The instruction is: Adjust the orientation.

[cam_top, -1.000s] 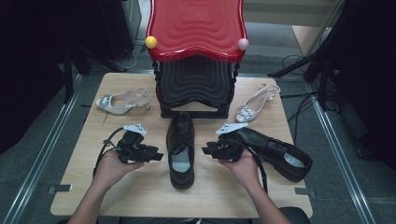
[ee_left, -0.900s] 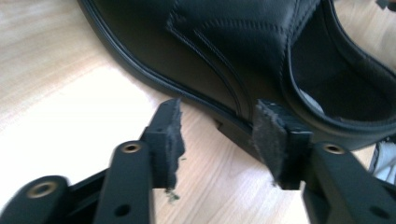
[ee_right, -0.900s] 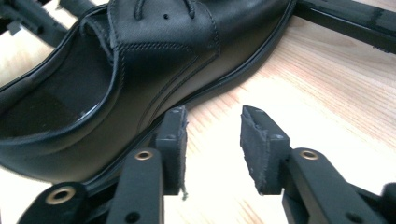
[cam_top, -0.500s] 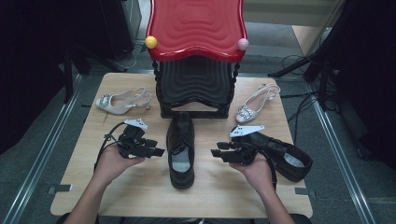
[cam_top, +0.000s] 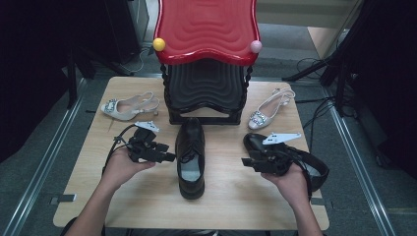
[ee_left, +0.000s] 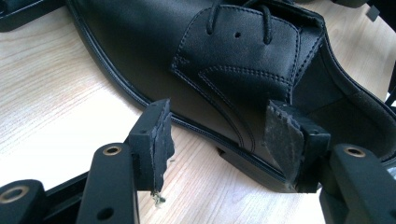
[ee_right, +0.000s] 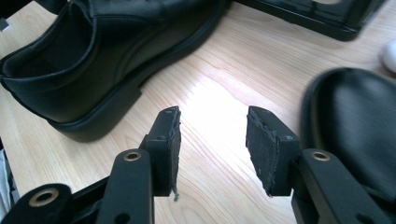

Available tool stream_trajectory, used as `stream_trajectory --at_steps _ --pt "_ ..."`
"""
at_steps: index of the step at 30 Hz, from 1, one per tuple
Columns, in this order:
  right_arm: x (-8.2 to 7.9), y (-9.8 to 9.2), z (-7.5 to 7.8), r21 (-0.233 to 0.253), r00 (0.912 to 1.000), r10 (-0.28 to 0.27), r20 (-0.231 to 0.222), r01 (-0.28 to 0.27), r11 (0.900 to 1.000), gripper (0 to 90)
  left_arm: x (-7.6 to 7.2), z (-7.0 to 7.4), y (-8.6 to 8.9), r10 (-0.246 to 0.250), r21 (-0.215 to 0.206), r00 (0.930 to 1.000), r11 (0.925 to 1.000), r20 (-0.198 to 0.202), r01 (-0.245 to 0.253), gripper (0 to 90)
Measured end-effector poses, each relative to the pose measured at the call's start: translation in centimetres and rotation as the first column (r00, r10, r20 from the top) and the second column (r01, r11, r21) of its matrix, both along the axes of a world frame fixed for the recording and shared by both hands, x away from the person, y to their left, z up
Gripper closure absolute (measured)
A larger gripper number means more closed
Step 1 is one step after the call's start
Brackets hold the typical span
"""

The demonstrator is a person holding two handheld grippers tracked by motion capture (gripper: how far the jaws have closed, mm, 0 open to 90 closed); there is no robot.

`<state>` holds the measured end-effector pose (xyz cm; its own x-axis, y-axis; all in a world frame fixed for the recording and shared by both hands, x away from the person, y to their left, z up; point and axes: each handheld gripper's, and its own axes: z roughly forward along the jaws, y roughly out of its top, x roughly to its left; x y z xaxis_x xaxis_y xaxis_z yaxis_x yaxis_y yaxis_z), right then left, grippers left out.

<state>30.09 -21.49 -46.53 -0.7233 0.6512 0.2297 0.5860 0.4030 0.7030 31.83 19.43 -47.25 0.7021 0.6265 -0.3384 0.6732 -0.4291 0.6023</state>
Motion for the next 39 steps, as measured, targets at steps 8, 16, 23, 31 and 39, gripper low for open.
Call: stream_trajectory --at_steps 8,16,23,31,39 --pt "-0.2 -2.2 0.5 -0.029 0.9992 -0.038 -0.010 0.038 0.999 56.4 0.7 0.1 0.0 -0.013 -0.005 0.9999 0.9999 -0.007 0.013 42.6" --pt "-0.8 -5.1 1.5 -0.038 0.9946 -0.103 -0.009 0.103 0.994 56.7 1.2 0.0 -0.4 -0.025 -0.012 0.9996 0.9996 -0.012 0.025 42.5" --pt "-1.6 -7.6 2.4 -0.072 0.9873 -0.158 0.008 0.159 0.985 58.1 1.4 -0.1 -0.8 -0.034 -0.008 0.9994 0.9994 -0.010 0.034 42.6" --pt "-2.2 -9.5 2.5 -0.088 0.9787 -0.205 0.001 0.205 0.975 58.6 1.5 -0.1 -1.0 -0.039 -0.012 0.9992 0.9992 -0.006 0.038 42.7" --pt "-3.1 -11.6 3.3 -0.101 0.9652 -0.260 0.024 0.262 0.960 59.6 1.5 0.0 -0.9 -0.040 -0.012 0.9992 0.9991 -0.002 0.040 42.8"
